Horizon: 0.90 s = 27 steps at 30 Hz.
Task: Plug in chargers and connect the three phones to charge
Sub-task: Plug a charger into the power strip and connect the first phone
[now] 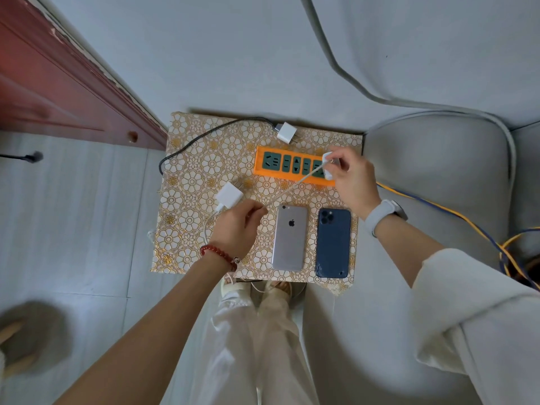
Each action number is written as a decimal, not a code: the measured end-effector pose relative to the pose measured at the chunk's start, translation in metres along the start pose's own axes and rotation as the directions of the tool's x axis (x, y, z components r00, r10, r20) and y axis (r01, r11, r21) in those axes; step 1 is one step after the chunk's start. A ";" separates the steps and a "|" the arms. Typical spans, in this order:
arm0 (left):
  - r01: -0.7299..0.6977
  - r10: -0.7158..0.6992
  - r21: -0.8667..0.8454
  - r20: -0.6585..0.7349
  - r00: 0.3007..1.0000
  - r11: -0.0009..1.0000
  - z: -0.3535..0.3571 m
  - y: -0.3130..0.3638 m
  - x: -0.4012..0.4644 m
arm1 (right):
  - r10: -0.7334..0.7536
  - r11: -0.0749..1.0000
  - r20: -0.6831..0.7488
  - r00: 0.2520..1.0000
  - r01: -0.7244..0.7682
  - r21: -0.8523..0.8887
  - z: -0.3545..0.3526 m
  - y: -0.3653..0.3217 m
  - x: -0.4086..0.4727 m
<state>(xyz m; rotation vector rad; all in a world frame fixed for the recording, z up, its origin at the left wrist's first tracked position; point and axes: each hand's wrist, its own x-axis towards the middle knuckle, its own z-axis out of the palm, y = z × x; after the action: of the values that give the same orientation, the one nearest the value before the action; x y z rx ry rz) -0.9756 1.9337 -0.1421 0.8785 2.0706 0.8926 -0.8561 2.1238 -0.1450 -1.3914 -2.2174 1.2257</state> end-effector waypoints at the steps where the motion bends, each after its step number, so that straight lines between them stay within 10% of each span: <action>1: 0.005 -0.005 -0.030 -0.023 1.000 1.000 -0.001 0.004 0.004 | 0.021 1.000 -0.009 1.000 -0.021 0.022 0.003 0.003 0.002; 13: 0.016 -0.021 -0.065 -0.072 0.997 0.998 0.001 0.014 0.040 | 0.121 0.973 -0.053 0.991 -0.108 0.205 0.017 0.014 0.011; 27: -0.016 0.010 -0.040 -0.136 0.991 0.999 0.004 0.007 0.045 | 0.032 0.998 0.022 0.999 -0.031 -0.051 0.006 0.008 0.006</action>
<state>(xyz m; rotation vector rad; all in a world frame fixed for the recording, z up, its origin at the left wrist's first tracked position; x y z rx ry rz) -0.9937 1.9744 -0.1539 0.8311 2.1562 1.0235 -0.8579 2.1273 -0.1563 -1.4436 -2.2653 1.2091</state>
